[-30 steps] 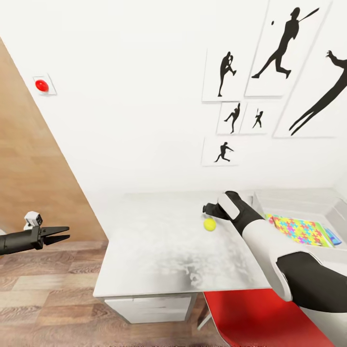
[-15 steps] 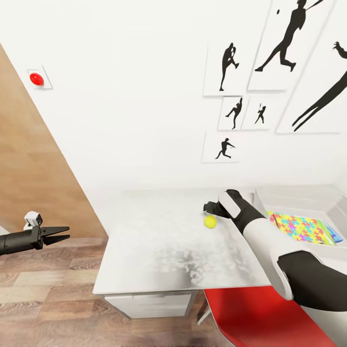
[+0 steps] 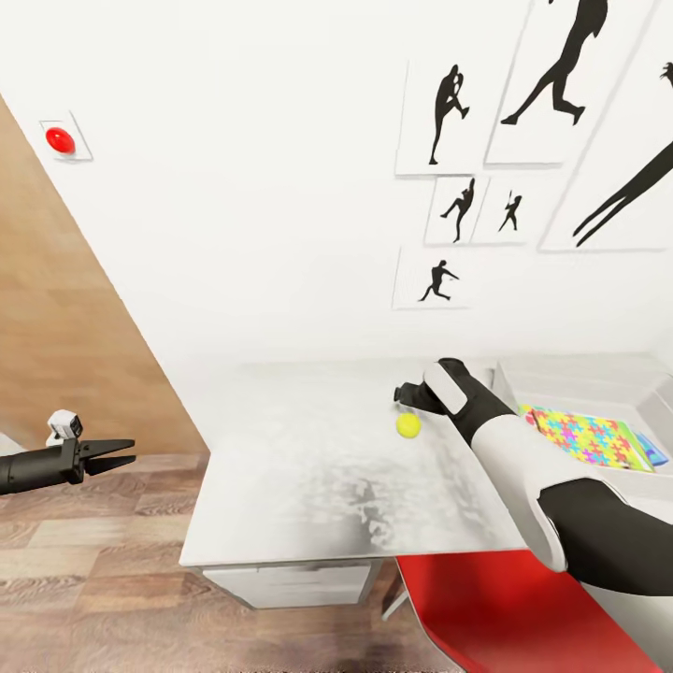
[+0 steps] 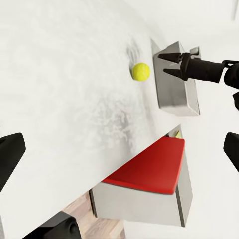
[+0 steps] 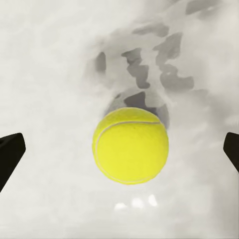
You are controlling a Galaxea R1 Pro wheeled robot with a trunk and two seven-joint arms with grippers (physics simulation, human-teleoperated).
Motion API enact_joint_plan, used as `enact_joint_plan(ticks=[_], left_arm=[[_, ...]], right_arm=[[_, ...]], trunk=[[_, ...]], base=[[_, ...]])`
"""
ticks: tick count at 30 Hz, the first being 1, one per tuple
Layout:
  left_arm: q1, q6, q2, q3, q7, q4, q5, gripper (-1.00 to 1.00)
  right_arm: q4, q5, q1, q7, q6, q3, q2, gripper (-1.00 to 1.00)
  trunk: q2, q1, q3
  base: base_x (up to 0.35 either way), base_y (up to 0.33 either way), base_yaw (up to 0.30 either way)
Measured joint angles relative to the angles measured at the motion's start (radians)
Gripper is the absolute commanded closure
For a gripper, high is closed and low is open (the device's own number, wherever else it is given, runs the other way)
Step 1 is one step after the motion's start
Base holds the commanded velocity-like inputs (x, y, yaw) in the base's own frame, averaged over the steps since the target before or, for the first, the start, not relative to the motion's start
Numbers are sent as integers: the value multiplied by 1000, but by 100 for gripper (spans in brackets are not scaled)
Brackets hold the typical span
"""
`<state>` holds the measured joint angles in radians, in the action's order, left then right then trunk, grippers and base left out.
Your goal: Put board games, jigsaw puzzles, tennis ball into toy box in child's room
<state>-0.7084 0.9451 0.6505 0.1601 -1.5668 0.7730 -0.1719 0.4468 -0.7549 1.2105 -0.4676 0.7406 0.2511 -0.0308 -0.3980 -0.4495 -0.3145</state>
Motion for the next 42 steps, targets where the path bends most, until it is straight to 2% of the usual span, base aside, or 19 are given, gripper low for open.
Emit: enact_joint_plan(ticks=[24, 29, 36, 42], left_arm=[[0, 0, 1, 0, 0, 0, 0, -100], [0, 0, 2, 1, 0, 0, 0, -100], [0, -1, 46, 23, 0, -36, -1, -100], [0, -2, 64, 62, 0, -56, -1, -100]], right_arm=[[0, -1, 2, 0, -1, 0, 7, -100], [0, -2, 2, 0, -1, -1, 0, -100], [0, -2, 2, 0, -1, -2, -4, -100], [0, -2, 2, 0, -3, -2, -4, -100]], trunk=[[0, 0, -40], [0, 0, -48], [0, 0, -60], [0, 0, -70]], base=[[0, 0, 0], [0, 0, 0], [0, 0, 0], [0, 0, 0]])
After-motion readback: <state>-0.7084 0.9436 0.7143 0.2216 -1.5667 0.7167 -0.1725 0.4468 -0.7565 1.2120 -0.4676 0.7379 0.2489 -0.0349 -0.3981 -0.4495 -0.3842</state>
